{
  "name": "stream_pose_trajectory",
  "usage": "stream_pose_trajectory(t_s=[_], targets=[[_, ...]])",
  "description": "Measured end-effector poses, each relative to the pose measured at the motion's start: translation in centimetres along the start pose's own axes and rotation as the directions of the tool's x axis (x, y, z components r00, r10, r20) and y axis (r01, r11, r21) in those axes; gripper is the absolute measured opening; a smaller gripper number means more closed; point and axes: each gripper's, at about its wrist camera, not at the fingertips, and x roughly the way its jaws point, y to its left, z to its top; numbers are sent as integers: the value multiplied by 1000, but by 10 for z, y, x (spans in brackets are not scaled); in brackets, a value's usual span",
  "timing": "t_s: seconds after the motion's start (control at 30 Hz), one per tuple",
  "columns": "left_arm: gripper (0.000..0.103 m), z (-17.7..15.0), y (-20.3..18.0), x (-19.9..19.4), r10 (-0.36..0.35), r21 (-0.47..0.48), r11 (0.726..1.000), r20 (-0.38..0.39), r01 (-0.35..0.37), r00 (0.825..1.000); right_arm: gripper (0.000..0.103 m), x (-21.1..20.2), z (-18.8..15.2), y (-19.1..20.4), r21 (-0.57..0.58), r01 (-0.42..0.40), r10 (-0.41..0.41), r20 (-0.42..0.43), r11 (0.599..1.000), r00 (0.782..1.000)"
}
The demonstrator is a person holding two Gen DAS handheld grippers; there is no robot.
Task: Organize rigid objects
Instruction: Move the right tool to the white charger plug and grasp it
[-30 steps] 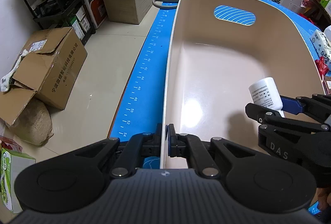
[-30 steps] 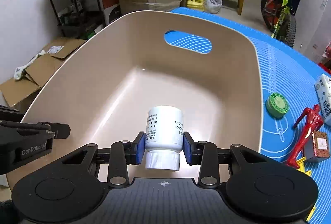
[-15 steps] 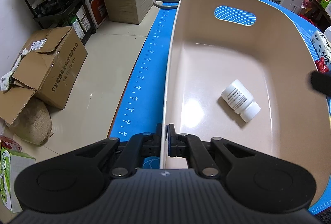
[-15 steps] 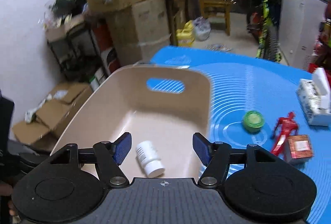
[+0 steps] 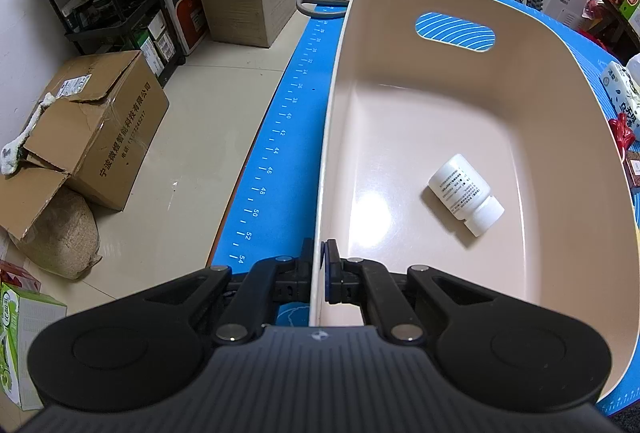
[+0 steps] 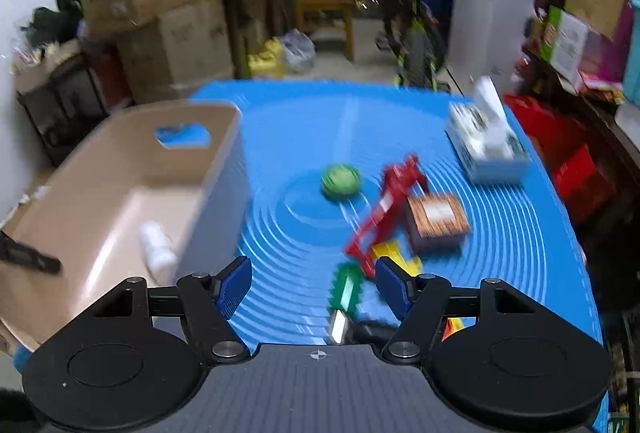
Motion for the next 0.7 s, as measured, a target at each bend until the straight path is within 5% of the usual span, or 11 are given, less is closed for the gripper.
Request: stream_pose_trajectory(t_s=[0.3, 0.6, 0.7], targets=[[6, -1, 0, 0, -2, -2, 1000, 0, 2, 1000, 74, 35, -45, -19, 174, 65, -43, -125, 983, 991], [6, 0, 0, 0, -1, -2, 1000, 0, 1, 1000, 74, 52, -65, -13, 303, 156, -118, -143, 940, 983], [6, 0, 0, 0, -1, -2, 1000, 0, 1, 1000, 62, 52, -66, -5, 270, 186, -155, -130, 945, 979]])
